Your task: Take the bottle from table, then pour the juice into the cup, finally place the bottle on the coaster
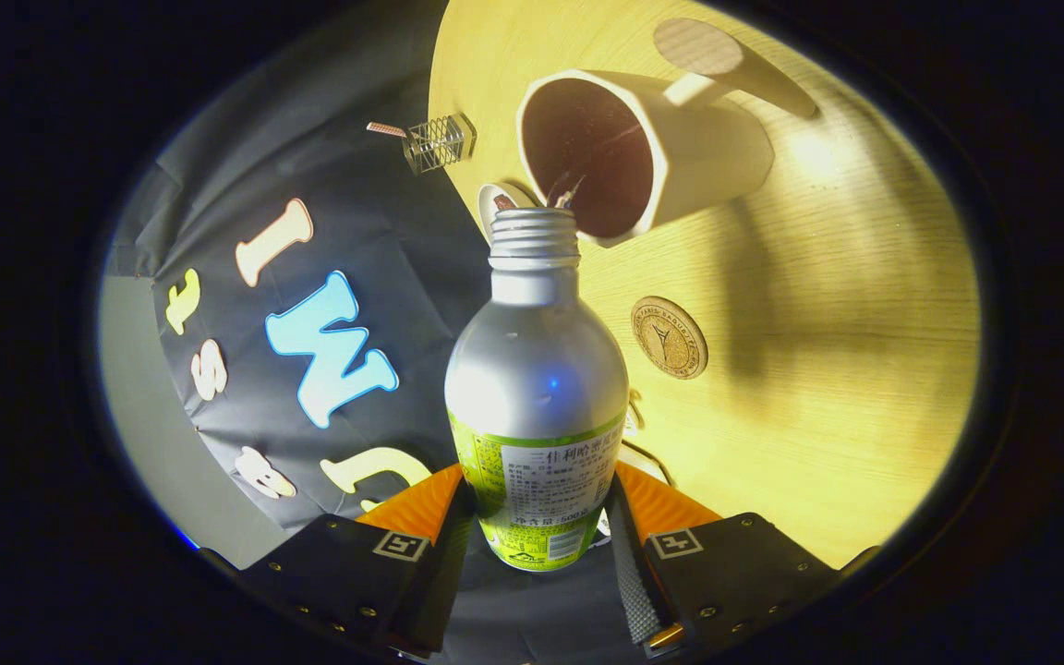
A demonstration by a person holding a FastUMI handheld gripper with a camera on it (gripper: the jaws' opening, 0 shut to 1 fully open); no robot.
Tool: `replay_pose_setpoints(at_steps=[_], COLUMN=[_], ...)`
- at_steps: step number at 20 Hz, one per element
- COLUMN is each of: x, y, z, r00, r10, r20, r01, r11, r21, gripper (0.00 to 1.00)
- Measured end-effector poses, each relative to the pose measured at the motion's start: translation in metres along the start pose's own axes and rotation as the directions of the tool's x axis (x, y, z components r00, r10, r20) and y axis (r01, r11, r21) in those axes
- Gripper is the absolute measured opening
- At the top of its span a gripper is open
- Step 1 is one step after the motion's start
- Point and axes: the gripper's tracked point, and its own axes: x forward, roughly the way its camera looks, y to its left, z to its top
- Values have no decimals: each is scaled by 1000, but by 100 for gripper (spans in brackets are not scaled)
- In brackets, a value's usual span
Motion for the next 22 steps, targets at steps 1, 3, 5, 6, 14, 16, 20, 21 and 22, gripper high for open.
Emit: replay_pose_setpoints(at_steps=[1,3,5,6,14,16,20,21,22], x=[0,0,-1,-1,-3,-4,-6,-6,-5], y=[1,3,5,5,11,12,12,12,12], z=[0,0,0,0,-1,0,1,2,4], r00=[1000,1000,1000,1000,1000,1000,1000,1000,1000], r10=[0,1,1,1,-1,-2,-4,-6,-7], r20=[-2,-5,0,0,0,0,-3,-3,-2], r01=[0,0,-1,-1,1,2,4,6,7], r11=[1000,1000,999,999,995,994,992,992,992], r21=[5,22,42,48,99,108,123,126,129], gripper=[72,72,72,72,72,72,72,72,72])
